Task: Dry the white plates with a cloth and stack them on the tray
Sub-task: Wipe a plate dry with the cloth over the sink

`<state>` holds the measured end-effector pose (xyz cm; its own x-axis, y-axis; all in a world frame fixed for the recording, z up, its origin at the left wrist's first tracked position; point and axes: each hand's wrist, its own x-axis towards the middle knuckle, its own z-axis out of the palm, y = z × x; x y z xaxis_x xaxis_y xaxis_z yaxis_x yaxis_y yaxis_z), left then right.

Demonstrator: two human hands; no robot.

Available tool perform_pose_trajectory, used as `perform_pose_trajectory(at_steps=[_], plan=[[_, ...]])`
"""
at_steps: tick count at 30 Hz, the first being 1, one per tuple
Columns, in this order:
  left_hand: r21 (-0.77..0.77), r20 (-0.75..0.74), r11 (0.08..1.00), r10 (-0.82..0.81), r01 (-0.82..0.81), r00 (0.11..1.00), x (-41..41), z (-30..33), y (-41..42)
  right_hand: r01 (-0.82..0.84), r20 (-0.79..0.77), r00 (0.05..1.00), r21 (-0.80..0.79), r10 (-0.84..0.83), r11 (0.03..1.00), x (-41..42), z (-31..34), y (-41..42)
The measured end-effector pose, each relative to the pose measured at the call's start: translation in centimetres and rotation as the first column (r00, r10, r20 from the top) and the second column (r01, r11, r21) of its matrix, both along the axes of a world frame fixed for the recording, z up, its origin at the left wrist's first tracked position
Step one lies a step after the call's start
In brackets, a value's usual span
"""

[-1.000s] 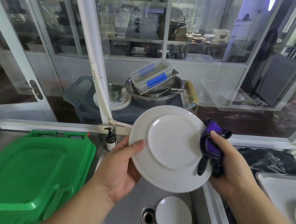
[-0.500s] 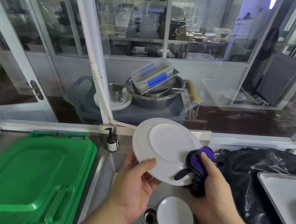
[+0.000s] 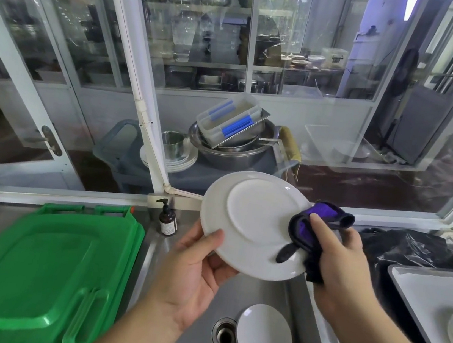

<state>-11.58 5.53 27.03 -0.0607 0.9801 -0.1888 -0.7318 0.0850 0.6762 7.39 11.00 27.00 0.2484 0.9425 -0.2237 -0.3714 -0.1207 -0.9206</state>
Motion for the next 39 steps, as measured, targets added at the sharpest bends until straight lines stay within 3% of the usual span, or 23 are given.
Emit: perform_pose_trajectory(at_steps=[5,7,9,11,14,18,21,24,28,31,39], plan=[[-0.012,-0.002,0.995,0.103,-0.103,0.995,1.2,-0.1,0.4,-0.064,0.387,0.922,0.102,0.02,0.993,-2.1,-1.2,-2.8],[-0.018,-0.033,0.992,0.121,-0.122,0.992,1.0,-0.3,0.4,-0.15,0.628,0.778,0.183,0.002,0.972,-2.3,-2.3,-3.5],[-0.022,-0.092,0.993,0.115,-0.118,0.989,0.8,-0.5,0.2,-0.218,0.824,0.558,0.263,-0.101,0.94,-1.8,-3.1,-3.5],[-0.032,-0.174,0.994,0.096,-0.103,0.98,0.8,-0.7,-0.1,-0.332,0.911,0.363,0.322,-0.195,0.886,-1.3,-3.5,-2.8],[-0.032,-0.277,0.998,0.05,-0.061,0.959,1.2,-0.9,-0.5,-0.523,0.948,0.255,0.301,-0.191,0.797,-0.8,-2.5,-1.8],[-0.029,-0.325,1.0,-0.002,-0.008,0.946,1.8,-1.0,-1.2,-0.676,0.948,0.235,0.319,-0.217,0.664,-0.6,-0.7,-0.1],[-0.005,-0.313,1.0,-0.027,0.027,0.949,1.9,-1.1,-1.6,-0.662,0.923,0.231,0.381,-0.308,0.646,-0.9,0.5,1.3],[0.052,-0.304,0.999,-0.001,0.017,0.953,1.8,-1.0,-1.7,-0.591,0.92,0.228,0.39,-0.318,0.706,-0.8,1.3,3.0],[0.08,-0.281,0.995,0.075,-0.055,0.957,1.1,-0.6,-1.5,-0.439,0.943,0.256,0.31,-0.214,0.843,0.2,1.1,3.7],[0.101,-0.297,0.991,0.117,-0.091,0.948,0.5,-0.5,-1.1,-0.424,0.95,0.285,0.245,-0.129,0.872,0.4,0.1,2.4],[0.048,-0.343,0.998,0.063,-0.049,0.937,0.9,-1.0,-1.3,-0.68,0.935,0.352,0.29,-0.048,0.673,-1.2,0.5,-3.3]])
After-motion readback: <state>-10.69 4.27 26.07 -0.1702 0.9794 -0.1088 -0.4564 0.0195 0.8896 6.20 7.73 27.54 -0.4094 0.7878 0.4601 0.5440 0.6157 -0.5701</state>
